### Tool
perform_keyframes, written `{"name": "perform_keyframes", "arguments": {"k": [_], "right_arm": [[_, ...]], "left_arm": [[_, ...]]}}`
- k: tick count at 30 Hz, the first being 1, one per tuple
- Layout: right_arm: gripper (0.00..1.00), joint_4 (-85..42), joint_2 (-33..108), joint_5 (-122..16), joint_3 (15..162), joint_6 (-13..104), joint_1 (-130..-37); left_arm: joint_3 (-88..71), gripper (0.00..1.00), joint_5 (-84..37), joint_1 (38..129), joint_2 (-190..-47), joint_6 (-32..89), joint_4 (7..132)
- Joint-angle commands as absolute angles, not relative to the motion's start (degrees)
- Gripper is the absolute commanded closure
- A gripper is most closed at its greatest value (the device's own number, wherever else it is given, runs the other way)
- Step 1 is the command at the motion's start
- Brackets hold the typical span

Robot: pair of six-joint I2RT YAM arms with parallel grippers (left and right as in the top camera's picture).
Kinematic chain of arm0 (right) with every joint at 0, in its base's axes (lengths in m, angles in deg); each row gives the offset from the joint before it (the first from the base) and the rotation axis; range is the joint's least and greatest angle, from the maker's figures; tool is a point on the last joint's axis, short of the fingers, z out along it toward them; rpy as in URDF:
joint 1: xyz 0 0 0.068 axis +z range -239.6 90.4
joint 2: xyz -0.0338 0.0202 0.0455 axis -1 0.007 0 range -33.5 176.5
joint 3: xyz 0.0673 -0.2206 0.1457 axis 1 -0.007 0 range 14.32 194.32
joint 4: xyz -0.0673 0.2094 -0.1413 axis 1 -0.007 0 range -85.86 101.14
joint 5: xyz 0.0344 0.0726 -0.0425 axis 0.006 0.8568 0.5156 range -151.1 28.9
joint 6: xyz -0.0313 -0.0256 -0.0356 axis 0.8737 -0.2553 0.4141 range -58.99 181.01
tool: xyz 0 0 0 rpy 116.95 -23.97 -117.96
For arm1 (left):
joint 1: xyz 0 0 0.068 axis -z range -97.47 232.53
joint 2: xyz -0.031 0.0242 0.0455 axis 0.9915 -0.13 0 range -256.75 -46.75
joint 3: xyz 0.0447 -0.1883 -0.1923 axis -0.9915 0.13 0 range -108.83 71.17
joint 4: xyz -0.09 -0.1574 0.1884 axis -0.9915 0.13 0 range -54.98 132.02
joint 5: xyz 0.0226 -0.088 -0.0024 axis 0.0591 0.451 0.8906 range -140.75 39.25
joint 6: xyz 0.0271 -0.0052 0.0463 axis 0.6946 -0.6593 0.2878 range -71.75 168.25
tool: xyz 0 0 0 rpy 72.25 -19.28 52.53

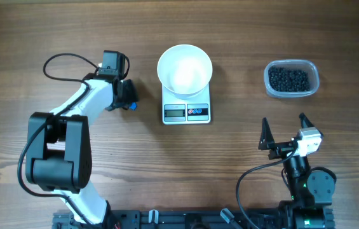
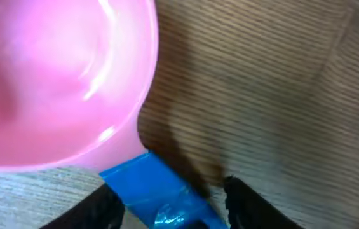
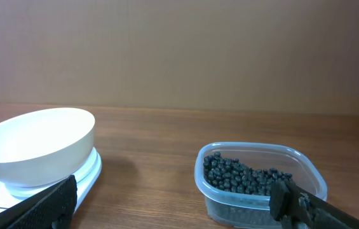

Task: Scoop item into bowl and weigh 150g on scale
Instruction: 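Lower the left gripper and close it on the blue handle, then lift the pink scoop off the table with the left gripper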

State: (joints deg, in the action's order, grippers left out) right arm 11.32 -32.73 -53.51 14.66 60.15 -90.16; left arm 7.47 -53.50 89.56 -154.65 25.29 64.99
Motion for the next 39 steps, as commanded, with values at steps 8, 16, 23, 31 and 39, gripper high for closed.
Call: {"name": "perform_keyframes", "arguments": {"k": [8,16,23,31,39], "right_arm": [[0.0,11.52,-33.08,-54.07,14.66,59.49,-90.44],[0.0,11.52,-33.08,-54.07,14.66,59.49,-90.44],[0.0,11.52,-33.08,-54.07,14.66,59.49,-90.44],[0.0,11.5,-33.08,-54.07,14.66,59.47,-90.44],[0.01,11.52,-33.08,-54.07,14.66,59.49,-90.44]], "left_arm": [[8.28,0.46,-61.06,89.45,-155.61,28.55,67.94],[8.28,0.43,-66.39,89.38,-155.61,27.85,69.56],[8.28,0.0,-65.8,86.74,-155.61,21.62,67.33],[8.28,0.35,-64.56,82.74,-155.61,22.1,66.55],[8.28,0.27,-54.44,82.78,-155.61,22.54,64.12]]}}
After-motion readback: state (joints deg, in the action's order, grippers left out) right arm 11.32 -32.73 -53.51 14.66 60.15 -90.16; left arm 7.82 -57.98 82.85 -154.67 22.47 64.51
